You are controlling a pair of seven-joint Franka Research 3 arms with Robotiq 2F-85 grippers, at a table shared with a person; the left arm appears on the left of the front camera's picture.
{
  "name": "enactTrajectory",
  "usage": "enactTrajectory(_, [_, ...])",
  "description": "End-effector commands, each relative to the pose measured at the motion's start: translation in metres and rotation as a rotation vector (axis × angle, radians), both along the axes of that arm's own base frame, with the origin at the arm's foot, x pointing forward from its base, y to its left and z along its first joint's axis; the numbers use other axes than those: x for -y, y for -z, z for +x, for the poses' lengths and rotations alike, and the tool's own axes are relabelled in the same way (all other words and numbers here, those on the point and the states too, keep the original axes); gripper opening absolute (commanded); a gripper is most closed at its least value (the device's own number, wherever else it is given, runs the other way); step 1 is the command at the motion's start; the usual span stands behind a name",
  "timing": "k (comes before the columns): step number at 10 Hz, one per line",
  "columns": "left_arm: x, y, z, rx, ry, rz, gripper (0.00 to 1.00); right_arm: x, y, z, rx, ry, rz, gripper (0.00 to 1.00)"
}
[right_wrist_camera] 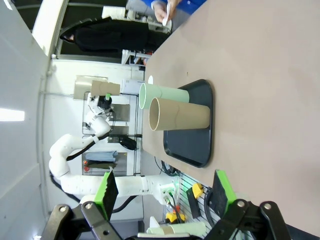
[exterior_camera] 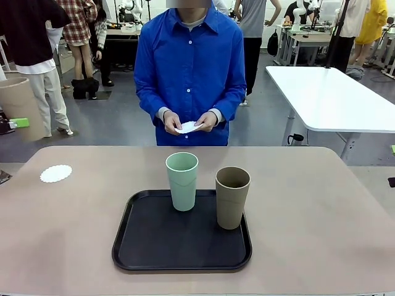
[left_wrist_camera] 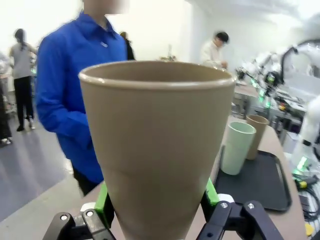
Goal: Place coasters on the table and set cups on them.
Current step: Pick up one Reusable plastic cup and place it on a coaster set by the human.
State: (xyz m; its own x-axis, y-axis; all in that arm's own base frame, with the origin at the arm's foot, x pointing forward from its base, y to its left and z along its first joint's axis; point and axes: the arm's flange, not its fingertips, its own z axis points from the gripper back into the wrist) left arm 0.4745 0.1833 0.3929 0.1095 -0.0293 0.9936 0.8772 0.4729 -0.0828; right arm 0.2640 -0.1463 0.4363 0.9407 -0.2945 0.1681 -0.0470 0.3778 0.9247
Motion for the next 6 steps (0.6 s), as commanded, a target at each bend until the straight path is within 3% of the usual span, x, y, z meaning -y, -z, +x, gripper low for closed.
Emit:
enactTrajectory(1, [-0.0123, -0.0049, 0.0115, 0.04, -0.083, -0.011, 0.84, 0.0004, -0.0005, 0.0005, 0.003, 0.001, 0.011, 1.0])
enactTrajectory(3, [-0.019, -0.0082, 0.0133, 0.041, -0.111, 0.036, 0.84, 0.0004, -0.0005, 0.0005, 0.003, 0.001, 0.011, 1.0])
enactTrajectory(6, [-0.0172, -0.0042, 0.0074, 0.021, -0.079, -0.008, 0.84, 0.0004, -0.0005, 0.0005, 0.003, 0.001, 0.011, 1.0])
